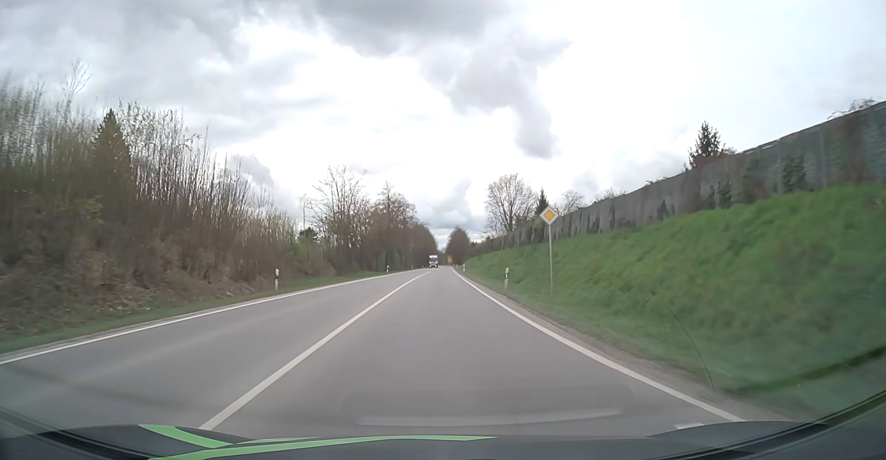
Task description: Follow the waypoints while adhering to traffic rules and regulations
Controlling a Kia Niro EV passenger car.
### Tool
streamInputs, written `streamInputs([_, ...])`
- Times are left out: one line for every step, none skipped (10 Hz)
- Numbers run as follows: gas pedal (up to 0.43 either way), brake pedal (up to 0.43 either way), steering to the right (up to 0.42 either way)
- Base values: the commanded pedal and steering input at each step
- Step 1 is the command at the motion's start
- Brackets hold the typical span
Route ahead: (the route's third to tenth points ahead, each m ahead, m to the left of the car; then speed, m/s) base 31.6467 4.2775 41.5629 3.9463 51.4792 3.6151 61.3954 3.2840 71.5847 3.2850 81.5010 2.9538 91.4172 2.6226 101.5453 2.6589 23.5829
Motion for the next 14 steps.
streamInputs([0.220,0.000,0.001])
streamInputs([0.220,0.000,0.001])
streamInputs([0.228,0.000,0.001])
streamInputs([0.228,0.000,0.000])
streamInputs([0.228,0.000,0.000])
streamInputs([0.228,0.000,0.000])
streamInputs([0.228,0.000,0.000])
streamInputs([0.228,0.000,0.000])
streamInputs([0.228,0.000,0.000])
streamInputs([0.228,0.000,0.000])
streamInputs([0.228,0.000,0.000])
streamInputs([0.228,0.000,0.000])
streamInputs([0.228,0.000,0.000])
streamInputs([0.240,0.000,0.000])
